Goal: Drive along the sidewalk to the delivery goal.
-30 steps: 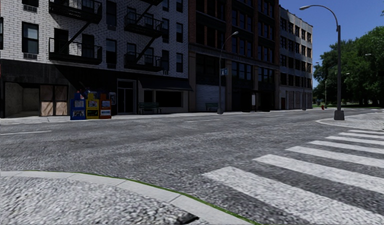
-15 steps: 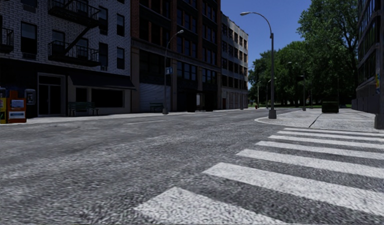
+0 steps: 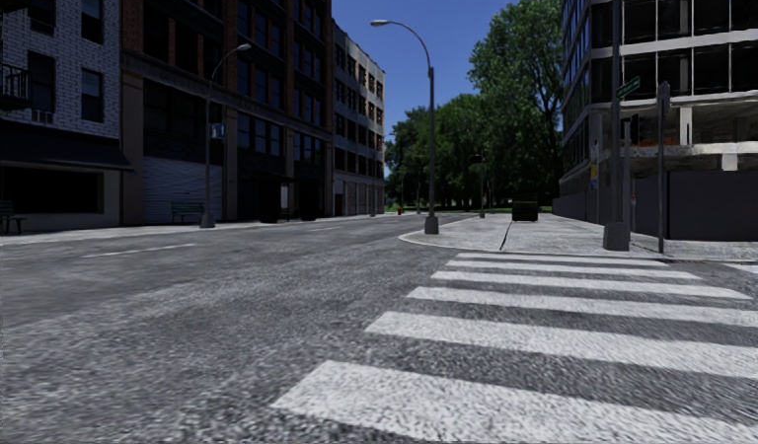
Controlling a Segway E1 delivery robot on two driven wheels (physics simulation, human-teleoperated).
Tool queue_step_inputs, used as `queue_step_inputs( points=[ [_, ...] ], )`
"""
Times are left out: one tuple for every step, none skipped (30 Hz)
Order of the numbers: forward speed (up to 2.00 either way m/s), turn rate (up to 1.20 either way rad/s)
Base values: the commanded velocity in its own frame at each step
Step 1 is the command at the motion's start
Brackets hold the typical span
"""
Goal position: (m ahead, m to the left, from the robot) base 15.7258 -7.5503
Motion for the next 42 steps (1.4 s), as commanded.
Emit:
queue_step_inputs(
  points=[
    [1.47, -0.67],
    [1.47, -0.67],
    [1.47, -0.67],
    [1.47, -0.67],
    [1.47, -0.67],
    [1.48, -0.67],
    [1.48, -0.67],
    [1.48, -0.67],
    [1.48, -0.67],
    [1.48, -0.67],
    [1.48, -0.67],
    [1.48, -0.67],
    [1.48, -0.67],
    [1.48, -0.67],
    [1.48, -0.67],
    [1.48, -0.67],
    [1.48, -0.67],
    [1.48, -0.67],
    [1.48, -0.67],
    [1.48, -0.67],
    [1.48, -0.67],
    [1.48, -0.67],
    [1.48, -0.66],
    [1.49, -0.51],
    [1.49, -0.38],
    [1.49, -0.20],
    [1.49, -0.20],
    [1.49, -0.13],
    [1.49, -0.11],
    [1.49, -0.04],
    [1.50, 0.00],
    [1.50, 0.00],
    [1.50, 0.00],
    [1.50, 0.00],
    [1.50, 0.00],
    [1.50, 0.00],
    [1.50, 0.00],
    [1.50, 0.00],
    [1.50, 0.00],
    [1.50, 0.04],
    [1.51, 0.13],
    [1.52, 0.19]
  ],
)
